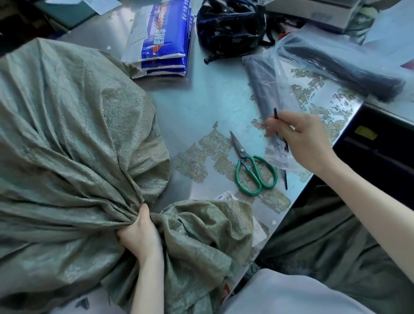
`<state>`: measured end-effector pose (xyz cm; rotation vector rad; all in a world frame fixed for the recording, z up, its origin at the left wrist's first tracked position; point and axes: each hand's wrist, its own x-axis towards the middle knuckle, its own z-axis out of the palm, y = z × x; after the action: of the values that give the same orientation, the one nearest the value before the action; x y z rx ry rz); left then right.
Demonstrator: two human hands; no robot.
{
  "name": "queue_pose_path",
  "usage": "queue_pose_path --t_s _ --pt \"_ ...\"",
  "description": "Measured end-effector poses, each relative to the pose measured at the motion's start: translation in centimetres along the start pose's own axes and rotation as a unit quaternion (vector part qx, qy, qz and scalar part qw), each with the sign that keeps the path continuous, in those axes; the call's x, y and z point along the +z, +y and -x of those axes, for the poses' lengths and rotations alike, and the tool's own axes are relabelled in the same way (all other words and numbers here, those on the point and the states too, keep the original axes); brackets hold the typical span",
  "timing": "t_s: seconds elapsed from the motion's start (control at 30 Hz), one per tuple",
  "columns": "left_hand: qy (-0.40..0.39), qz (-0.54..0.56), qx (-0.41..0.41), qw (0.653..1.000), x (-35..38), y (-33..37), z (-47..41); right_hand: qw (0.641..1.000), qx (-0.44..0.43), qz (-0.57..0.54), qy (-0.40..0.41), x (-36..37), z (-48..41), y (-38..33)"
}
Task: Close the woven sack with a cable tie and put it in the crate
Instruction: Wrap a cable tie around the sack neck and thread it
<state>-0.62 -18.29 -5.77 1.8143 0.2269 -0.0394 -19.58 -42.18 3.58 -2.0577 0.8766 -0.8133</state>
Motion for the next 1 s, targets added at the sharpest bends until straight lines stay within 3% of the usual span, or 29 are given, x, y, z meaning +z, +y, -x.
queue_pose_path --t_s 0.13,0.23,0.3,0.4,0.57,0.77,1.0 --pt "-0.007 0.002 0.001 1.000 -0.1 0.1 0.1 0.981 0.148 -0.122 -0.016 1.5 0.2 -1.3" --pt "-0.008 0.009 0.005 1.000 -0.2 0.3 0.1 0.961 0.237 -0.119 -0.075 2.9 0.6 -1.5" --pt "-0.011 0.014 0.008 1.000 -0.2 0.4 0.2 0.954 0.251 -0.111 -0.118 3.6 1.1 -2.1" --pt "-0.016 0.023 0.005 1.000 -0.3 0.4 0.2 0.969 0.175 -0.111 -0.134 3.9 1.9 -4.1" --pt "-0.034 0.042 -0.003 0.999 -0.5 0.8 0.4 0.997 -0.021 -0.044 -0.066 3.7 2.3 -8.0" --pt "-0.046 0.051 -0.010 0.998 -0.8 0.9 0.3 0.991 -0.047 -0.095 -0.077 3.1 1.7 -11.1" --pt "-0.068 0.072 -0.031 0.995 -0.9 0.6 0.1 0.989 -0.108 -0.052 -0.087 4.2 1.3 -12.0"
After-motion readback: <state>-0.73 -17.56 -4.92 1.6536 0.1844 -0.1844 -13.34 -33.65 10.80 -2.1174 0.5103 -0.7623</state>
